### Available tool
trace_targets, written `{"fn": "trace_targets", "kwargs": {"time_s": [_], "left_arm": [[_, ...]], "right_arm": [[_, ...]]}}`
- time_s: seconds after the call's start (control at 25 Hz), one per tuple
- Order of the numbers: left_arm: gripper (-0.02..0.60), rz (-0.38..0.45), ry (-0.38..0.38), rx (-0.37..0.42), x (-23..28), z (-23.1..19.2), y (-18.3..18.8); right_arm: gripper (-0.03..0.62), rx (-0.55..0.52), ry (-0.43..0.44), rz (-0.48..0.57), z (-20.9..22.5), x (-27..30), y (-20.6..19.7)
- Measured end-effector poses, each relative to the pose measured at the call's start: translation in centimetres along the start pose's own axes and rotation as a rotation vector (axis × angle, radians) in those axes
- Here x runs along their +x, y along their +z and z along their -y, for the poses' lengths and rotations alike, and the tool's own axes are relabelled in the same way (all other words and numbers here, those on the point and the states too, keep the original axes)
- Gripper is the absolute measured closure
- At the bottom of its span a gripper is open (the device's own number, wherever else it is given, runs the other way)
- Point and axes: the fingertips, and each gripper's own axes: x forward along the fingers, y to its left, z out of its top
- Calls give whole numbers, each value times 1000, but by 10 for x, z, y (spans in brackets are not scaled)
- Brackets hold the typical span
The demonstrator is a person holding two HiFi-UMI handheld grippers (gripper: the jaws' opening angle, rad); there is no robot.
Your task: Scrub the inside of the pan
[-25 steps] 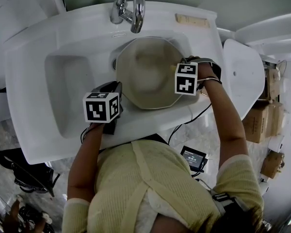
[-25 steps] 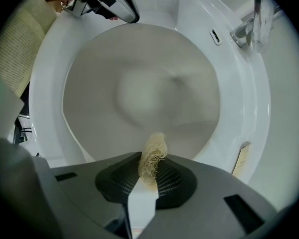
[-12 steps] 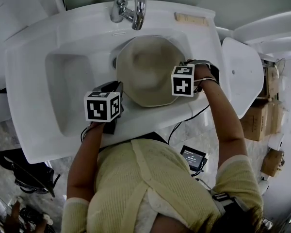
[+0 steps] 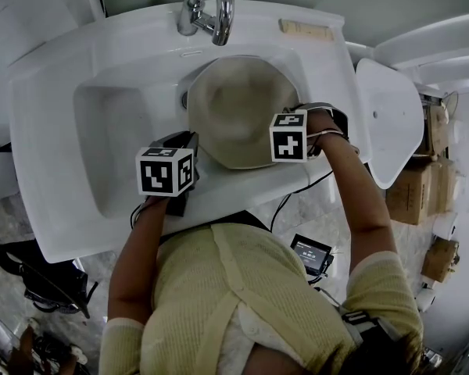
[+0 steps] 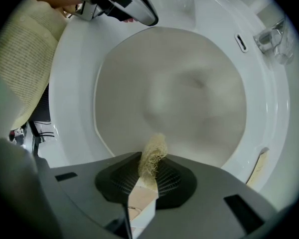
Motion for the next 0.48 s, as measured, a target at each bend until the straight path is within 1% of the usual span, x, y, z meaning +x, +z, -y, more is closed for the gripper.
{"fn": "trace_targets", "kwargs": {"time_s": [0.32, 0.48], "left_arm": [[489, -7, -6, 9, -2, 2, -3], [489, -7, -6, 13, -3, 3, -4]], "right_arm": [[511, -9, 55, 20, -19, -4, 12], [511, -14, 62, 21, -25, -6, 17]]}}
